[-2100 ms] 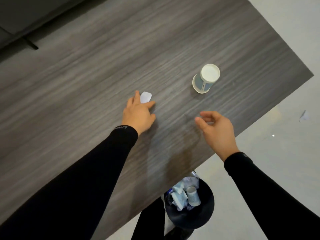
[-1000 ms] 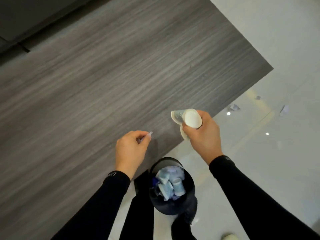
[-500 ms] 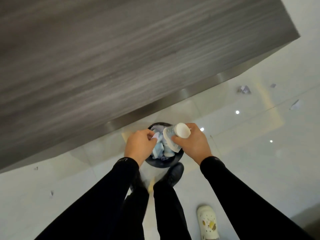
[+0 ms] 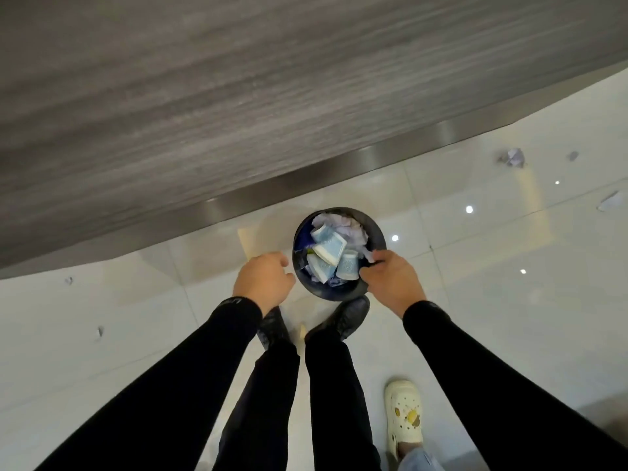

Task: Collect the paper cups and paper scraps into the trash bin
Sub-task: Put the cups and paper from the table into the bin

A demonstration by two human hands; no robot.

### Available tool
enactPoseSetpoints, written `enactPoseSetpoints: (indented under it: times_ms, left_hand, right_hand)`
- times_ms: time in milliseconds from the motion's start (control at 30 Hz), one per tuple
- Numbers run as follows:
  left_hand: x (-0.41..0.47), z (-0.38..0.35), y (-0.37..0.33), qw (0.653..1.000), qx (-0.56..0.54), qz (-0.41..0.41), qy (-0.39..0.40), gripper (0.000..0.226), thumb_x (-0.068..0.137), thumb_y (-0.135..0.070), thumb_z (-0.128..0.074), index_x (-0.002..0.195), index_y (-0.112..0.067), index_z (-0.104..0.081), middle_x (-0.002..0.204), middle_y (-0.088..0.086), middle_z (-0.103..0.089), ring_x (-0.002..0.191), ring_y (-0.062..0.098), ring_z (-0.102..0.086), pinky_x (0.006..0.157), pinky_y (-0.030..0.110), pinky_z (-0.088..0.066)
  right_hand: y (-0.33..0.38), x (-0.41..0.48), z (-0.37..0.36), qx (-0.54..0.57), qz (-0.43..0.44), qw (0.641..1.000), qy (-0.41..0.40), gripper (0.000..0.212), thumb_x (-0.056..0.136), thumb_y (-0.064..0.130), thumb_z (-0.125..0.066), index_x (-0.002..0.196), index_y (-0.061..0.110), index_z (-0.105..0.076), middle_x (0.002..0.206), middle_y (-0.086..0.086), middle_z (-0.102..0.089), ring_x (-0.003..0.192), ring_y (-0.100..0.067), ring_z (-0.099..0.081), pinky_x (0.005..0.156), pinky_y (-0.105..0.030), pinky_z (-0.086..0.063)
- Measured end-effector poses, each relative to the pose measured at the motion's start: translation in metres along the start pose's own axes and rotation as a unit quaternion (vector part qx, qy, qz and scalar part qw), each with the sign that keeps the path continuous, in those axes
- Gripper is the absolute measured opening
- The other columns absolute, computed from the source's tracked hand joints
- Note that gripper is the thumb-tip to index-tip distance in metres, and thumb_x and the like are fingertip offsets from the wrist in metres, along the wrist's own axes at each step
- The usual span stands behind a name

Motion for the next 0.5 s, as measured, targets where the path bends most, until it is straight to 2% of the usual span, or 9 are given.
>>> enactPoseSetpoints:
  times_ms: [100, 233, 333, 433, 500]
  left_hand:
    - [0.012, 0.005, 0.01, 1.0, 0.005, 0.024, 0.0, 0.039, 0.087, -0.023, -0.052, 0.124, -0.012, -0.056, 0.126, 0.009, -0.062, 0.114, 0.028, -0.056, 0.097, 0.032, -0.043]
    - [0.037, -0.005, 0.023, 0.998, 0.047, 0.037, 0.026, 0.04, 0.088, -0.023, -0.051, 0.125, -0.007, -0.055, 0.129, 0.014, -0.059, 0.116, 0.031, -0.055, 0.097, 0.033, -0.043]
    - [0.059, -0.027, 0.031, 0.995, 0.067, 0.056, 0.052, 0.04, 0.091, -0.024, -0.048, 0.124, -0.001, -0.053, 0.133, 0.019, -0.054, 0.12, 0.034, -0.05, 0.098, 0.034, -0.04]
    - [0.095, -0.055, 0.031, 0.996, 0.008, 0.055, 0.075, 0.053, 0.094, -0.026, -0.045, 0.137, 0.003, -0.036, 0.142, 0.024, -0.044, 0.129, 0.036, -0.044, 0.108, 0.035, -0.036]
    - [0.116, -0.072, 0.027, 0.991, -0.079, 0.068, 0.085, 0.058, 0.092, -0.029, -0.049, 0.14, 0.0, -0.032, 0.137, 0.024, -0.049, 0.118, 0.038, -0.053, 0.102, 0.044, -0.044]
  right_hand:
    - [-0.005, 0.003, -0.009, 0.005, -0.006, 1.0, 0.027, 0.037, 0.08, 0.014, -0.054, 0.116, 0.013, -0.06, 0.114, -0.007, -0.068, 0.101, -0.024, -0.064, 0.083, -0.026, -0.047]
    - [-0.016, 0.01, -0.018, 0.08, -0.007, 0.997, 0.017, 0.031, 0.083, 0.012, -0.052, 0.113, 0.013, -0.06, 0.104, -0.014, -0.071, 0.094, -0.03, -0.067, 0.089, -0.04, -0.053]
    - [-0.025, 0.02, -0.028, 0.113, -0.006, 0.994, 0.009, 0.029, 0.085, 0.011, -0.053, 0.113, 0.011, -0.06, 0.099, -0.013, -0.07, 0.096, -0.03, -0.067, 0.09, -0.039, -0.053]
    - [-0.034, 0.036, -0.037, 0.126, -0.002, 0.992, 0.002, 0.029, 0.086, 0.009, -0.055, 0.115, 0.007, -0.06, 0.105, -0.01, -0.068, 0.099, -0.024, -0.064, 0.09, -0.028, -0.048]
    - [-0.037, 0.046, -0.041, 0.129, 0.0, 0.992, -0.003, 0.03, 0.087, 0.007, -0.055, 0.116, 0.005, -0.06, 0.115, -0.012, -0.067, 0.106, -0.023, -0.062, 0.092, -0.026, -0.045]
Point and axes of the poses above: each hand's wrist, its own x-axis towards the middle knuckle, its own z-axis out of the back of the hand, y = z × x, the point moved 3 cm from there along x, towards the middle knuckle
